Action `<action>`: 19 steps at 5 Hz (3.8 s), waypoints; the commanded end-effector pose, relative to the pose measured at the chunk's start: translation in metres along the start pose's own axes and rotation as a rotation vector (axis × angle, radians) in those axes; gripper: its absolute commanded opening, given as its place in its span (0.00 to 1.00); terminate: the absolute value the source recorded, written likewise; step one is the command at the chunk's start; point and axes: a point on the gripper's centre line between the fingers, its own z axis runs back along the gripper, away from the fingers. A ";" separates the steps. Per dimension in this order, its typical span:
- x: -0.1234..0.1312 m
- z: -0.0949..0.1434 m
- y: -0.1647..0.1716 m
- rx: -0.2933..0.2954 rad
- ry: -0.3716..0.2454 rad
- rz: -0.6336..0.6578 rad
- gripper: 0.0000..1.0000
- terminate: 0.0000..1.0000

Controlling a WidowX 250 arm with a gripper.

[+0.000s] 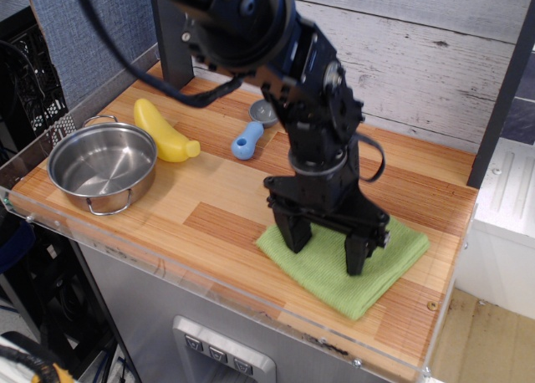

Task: Move the green cloth and place it next to spoon.

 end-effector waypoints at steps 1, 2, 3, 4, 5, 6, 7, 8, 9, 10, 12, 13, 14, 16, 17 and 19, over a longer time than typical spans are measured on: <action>-0.013 -0.027 0.011 0.059 0.065 -0.052 1.00 0.00; -0.005 -0.023 0.011 0.141 0.042 -0.081 1.00 0.00; 0.011 -0.028 0.010 0.183 0.043 -0.062 1.00 0.00; 0.025 -0.032 0.016 0.182 0.044 -0.022 1.00 0.00; 0.048 -0.038 0.025 0.171 0.046 0.031 1.00 0.00; 0.068 -0.044 0.034 0.168 0.044 0.070 1.00 0.00; 0.083 -0.049 0.042 0.155 0.057 0.101 1.00 0.00; 0.082 -0.036 0.037 0.138 0.061 0.095 1.00 0.00; 0.084 -0.002 0.027 0.115 -0.001 0.049 1.00 0.00; 0.092 0.035 0.023 0.112 -0.083 0.008 1.00 0.00; 0.114 0.076 0.020 0.071 -0.138 -0.003 1.00 0.00; 0.119 0.090 0.017 0.054 -0.146 0.003 1.00 0.00; 0.120 0.109 0.016 0.035 -0.136 0.002 1.00 0.00; 0.103 0.163 0.015 0.061 -0.174 -0.052 1.00 0.00; 0.097 0.176 0.018 0.060 -0.174 -0.073 1.00 0.00; 0.093 0.179 0.026 0.065 -0.062 -0.109 1.00 0.00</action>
